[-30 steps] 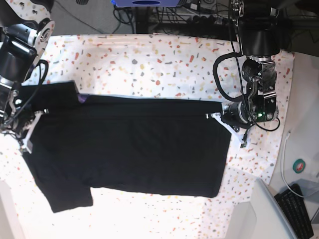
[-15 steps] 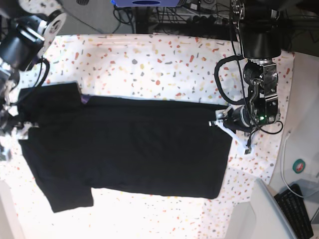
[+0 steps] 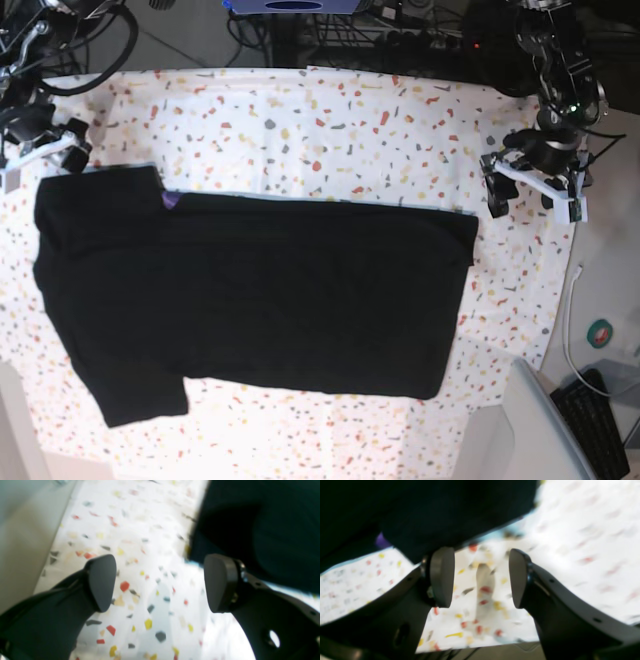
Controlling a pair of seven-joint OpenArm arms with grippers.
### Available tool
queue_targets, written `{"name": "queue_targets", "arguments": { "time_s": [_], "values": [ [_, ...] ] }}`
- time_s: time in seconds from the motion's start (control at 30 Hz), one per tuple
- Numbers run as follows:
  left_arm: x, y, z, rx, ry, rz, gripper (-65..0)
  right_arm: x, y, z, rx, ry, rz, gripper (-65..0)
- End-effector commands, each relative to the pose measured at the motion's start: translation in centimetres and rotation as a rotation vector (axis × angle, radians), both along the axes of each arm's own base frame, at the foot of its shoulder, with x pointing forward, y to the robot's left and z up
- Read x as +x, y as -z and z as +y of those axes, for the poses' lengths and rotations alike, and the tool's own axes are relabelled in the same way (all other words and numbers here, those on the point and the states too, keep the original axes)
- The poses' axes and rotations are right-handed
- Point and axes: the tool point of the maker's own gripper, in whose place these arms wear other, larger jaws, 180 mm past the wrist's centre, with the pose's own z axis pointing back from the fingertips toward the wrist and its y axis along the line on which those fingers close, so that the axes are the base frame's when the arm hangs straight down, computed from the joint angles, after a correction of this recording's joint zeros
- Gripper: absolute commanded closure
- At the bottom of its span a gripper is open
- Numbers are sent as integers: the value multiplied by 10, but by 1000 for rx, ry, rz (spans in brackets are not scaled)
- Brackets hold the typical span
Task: Layout the t-shirt on the table in an organized manner, then fold the t-shirt properly
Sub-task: 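Smooth the shirt edge with both grippers, then release and raise, then reach both grippers to the shirt's collar-side edge corners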
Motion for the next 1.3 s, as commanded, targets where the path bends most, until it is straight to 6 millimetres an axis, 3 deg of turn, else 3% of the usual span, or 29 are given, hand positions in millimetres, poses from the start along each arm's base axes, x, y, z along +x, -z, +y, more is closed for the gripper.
{"name": "queue_targets", "arguments": {
  "time_s": [0.0, 0.13, 0.3, 0.57, 0.6, 0.63, 0.73, 0.93, 1.07, 1.27],
  "values": [
    [-6, -5, 8, -22, -19, -34, -497, 12, -6, -3, -2, 5, -54, -332],
    [-29, 0, 25, -115, -39, -63, -342, 25, 7, 4, 52, 38, -100, -332],
    [-45, 4, 50, -92, -96, -45, 0, 32, 12, 9, 80, 42, -103, -332],
    [-53, 10, 53, -57, -88, 0, 0, 42, 19, 5, 110, 48, -100, -330],
    [-54, 10, 53, -57, -88, 1, 0, 43, 18, 5, 107, 46, -102, -306],
    [-55, 11, 53, -56, -88, 4, 0, 43, 18, 6, 109, 46, -104, -257],
    [-55, 11, 53, -57, -88, 5, 0, 44, 17, 6, 110, 43, -106, -3],
    [-55, 11, 53, -56, -88, 6, 0, 56, 12, 7, 112, 38, -125, 0],
    [-55, 11, 53, -55, -88, 6, 0, 72, -5, 3, 83, 23, -160, 0],
    [-52, 11, 52, -56, -83, 2, 0, 118, -34, 1, 47, -40, -188, 0]
  ]
}}
